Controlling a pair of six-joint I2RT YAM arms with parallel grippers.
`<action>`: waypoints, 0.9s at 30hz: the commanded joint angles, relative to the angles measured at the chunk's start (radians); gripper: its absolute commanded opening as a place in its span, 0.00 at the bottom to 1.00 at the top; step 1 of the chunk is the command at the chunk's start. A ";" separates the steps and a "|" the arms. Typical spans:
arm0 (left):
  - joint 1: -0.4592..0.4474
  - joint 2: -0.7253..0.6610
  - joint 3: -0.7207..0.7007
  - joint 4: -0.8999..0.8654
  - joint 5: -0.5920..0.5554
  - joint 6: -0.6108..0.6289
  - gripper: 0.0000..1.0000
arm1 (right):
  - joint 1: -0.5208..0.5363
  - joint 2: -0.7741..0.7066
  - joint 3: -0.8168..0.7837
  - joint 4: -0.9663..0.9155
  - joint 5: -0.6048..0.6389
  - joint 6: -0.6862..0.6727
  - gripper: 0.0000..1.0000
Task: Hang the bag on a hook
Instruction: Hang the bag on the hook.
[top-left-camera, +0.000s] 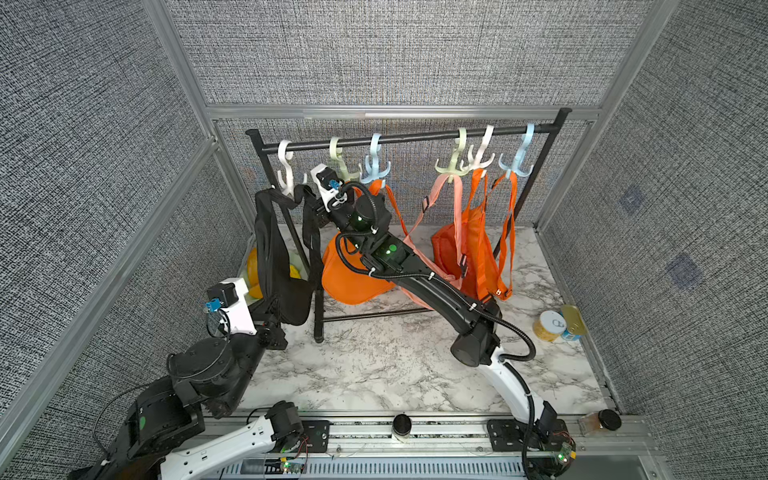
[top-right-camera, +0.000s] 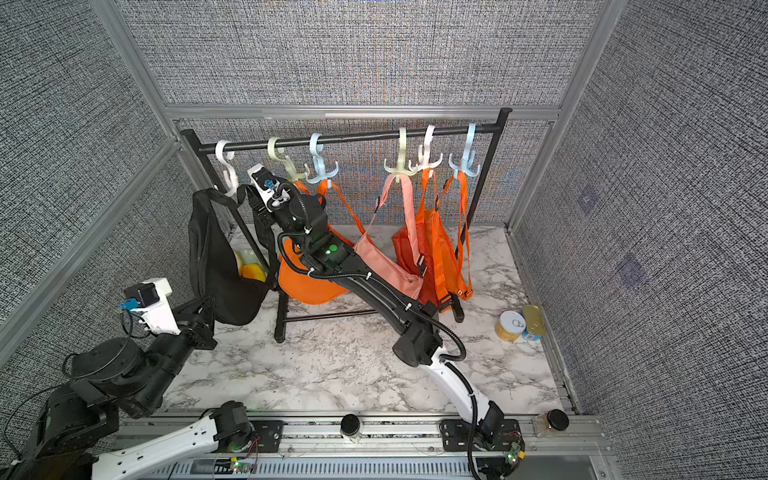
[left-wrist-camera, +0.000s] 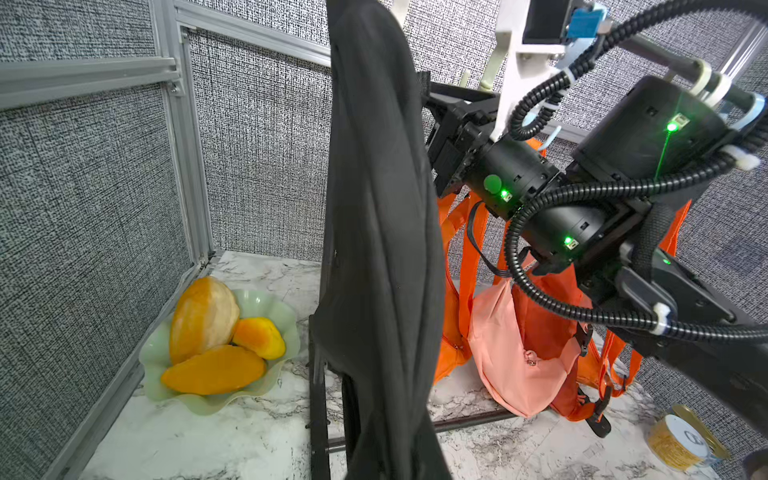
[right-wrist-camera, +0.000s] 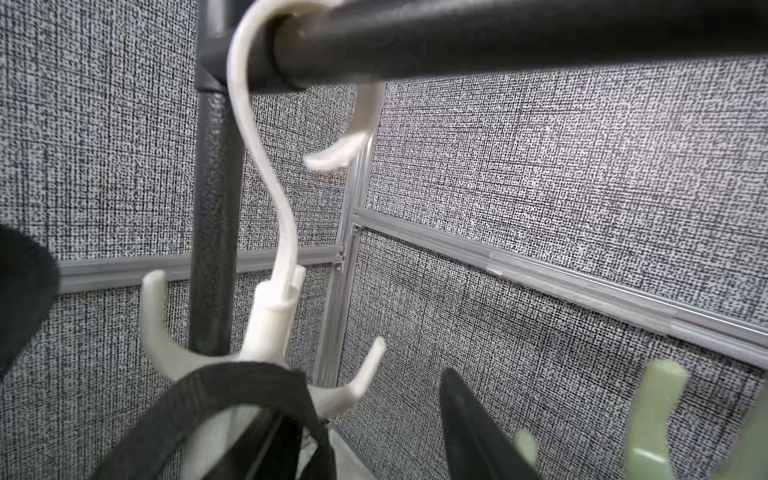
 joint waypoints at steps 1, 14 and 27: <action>0.001 -0.010 0.002 -0.002 -0.014 -0.013 0.00 | 0.004 -0.028 -0.031 0.004 0.015 -0.049 0.56; 0.001 -0.026 -0.031 -0.050 0.018 -0.078 0.00 | 0.012 -0.063 -0.128 -0.039 -0.072 -0.046 0.36; 0.001 -0.005 -0.148 -0.024 0.081 -0.119 0.00 | 0.012 -0.190 -0.347 -0.038 0.022 -0.034 0.26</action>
